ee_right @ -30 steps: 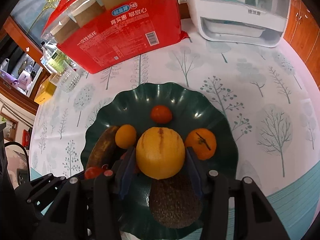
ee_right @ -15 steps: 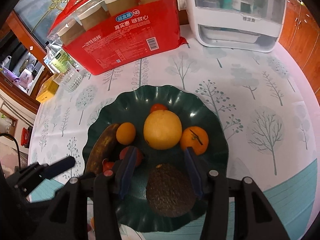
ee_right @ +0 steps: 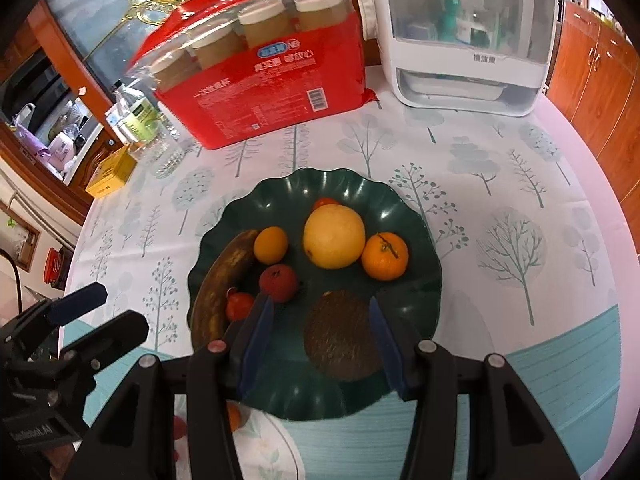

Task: Organize fruits
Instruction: 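Lower both fruits onto the green plate and open both tools, then withdraw both tools from the green plate back toward the white plate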

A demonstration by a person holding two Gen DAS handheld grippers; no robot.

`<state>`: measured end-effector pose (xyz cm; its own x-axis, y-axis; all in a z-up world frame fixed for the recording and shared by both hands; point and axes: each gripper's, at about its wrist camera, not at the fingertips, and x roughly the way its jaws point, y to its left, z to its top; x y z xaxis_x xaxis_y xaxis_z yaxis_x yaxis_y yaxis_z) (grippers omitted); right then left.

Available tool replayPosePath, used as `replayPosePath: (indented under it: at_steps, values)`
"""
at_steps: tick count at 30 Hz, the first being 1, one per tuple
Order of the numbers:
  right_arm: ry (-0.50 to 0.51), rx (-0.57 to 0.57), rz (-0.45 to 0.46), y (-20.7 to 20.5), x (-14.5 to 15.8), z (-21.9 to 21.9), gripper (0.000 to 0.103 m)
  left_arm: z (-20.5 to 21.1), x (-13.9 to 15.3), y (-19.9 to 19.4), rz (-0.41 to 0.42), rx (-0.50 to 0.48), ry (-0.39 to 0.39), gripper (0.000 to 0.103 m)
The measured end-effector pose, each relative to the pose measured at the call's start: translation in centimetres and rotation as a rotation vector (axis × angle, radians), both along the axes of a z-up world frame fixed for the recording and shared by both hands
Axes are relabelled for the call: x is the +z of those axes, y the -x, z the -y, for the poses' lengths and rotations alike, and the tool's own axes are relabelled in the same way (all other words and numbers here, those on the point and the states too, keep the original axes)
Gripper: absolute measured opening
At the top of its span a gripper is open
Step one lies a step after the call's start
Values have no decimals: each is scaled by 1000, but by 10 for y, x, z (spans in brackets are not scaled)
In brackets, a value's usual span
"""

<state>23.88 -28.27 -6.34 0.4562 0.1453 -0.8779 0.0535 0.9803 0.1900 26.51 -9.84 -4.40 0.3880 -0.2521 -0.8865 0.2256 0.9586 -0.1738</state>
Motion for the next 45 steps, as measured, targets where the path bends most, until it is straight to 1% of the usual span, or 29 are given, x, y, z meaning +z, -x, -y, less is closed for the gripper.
replayPosePath:
  at_steps: [5,9,20,24,29,31,35,37,40,42,45]
  values:
    - [-10,7,18,18,10,-3,50,-8,9,16,5,14,-2,82]
    - [-12,16,41,36,21,-5,50,-16,18,29,10,24,1,85]
    - [-31,82,120,91,48,-25,50,-39,50,81,91,46,-7,85]
    - [-31,117,138,107,53,-38,50,-50,55,100,106,59,3,86]
    - [-28,157,151,123,51,-54,50,-62,52,124,116,70,3,86]
    - [-17,174,154,128,48,-62,50,-66,48,133,116,73,-2,86]
    - [27,210,151,137,34,-78,50,-73,31,149,103,78,-16,86]
    - [50,226,146,142,24,-85,50,-78,15,155,83,82,-24,86]
    - [78,242,129,146,8,-94,50,-84,-15,161,32,97,-37,86]
    - [84,245,111,148,-3,-98,50,-89,-37,164,0,110,-39,86]
    - [78,246,75,148,-21,-101,50,-93,-60,168,-34,124,-40,86]
